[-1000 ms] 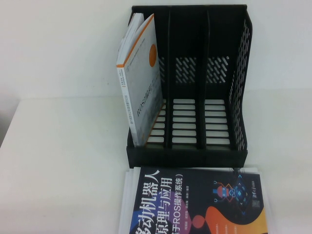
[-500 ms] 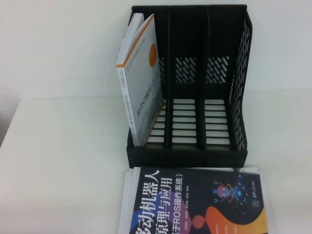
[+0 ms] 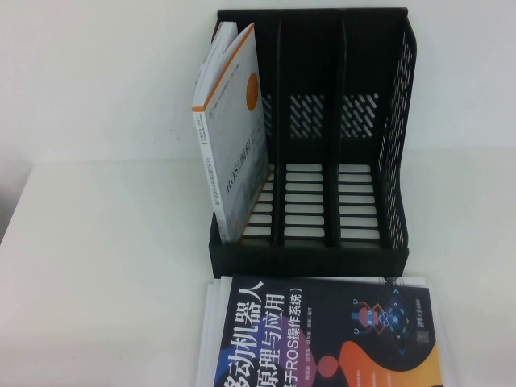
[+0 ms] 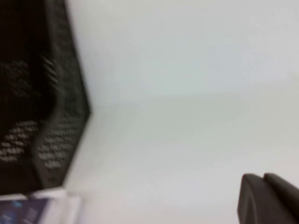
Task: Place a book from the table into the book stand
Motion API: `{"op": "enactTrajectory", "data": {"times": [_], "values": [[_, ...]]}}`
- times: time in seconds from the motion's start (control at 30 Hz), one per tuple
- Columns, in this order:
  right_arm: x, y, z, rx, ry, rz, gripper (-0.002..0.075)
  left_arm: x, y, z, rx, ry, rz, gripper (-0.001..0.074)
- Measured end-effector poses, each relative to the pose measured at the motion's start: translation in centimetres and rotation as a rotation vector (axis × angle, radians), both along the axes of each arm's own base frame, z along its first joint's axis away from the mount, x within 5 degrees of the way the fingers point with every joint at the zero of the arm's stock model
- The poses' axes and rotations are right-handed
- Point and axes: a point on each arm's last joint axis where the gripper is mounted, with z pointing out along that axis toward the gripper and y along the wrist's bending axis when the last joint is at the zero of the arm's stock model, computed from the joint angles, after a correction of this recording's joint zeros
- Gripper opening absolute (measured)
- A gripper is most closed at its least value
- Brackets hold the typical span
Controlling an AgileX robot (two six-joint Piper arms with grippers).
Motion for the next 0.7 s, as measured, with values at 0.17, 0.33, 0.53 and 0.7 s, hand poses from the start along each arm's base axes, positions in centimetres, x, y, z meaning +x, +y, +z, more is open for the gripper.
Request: {"op": "enactTrajectory", "data": {"times": [0.17, 0.33, 0.53, 0.7], "values": [[-0.1, -0.2, -2.6, 0.045, 0.109, -0.061, -0.0003, 0.0, 0.0, 0.0, 0.0, 0.0, 0.0, -0.0002], [-0.3, -0.2, -2.9, 0.067, 0.156, -0.066, -0.0003, 0.0, 0.0, 0.0, 0.0, -0.002, 0.0, -0.0002], [-0.3, -0.2, -2.9, 0.07, 0.159, -0.066, -0.0003, 0.0, 0.0, 0.0, 0.0, -0.002, 0.0, -0.0002], [-0.3, -0.2, -2.9, 0.07, 0.159, -0.066, -0.0003, 0.0, 0.0, 0.0, 0.0, -0.001, 0.0, -0.0002]]}}
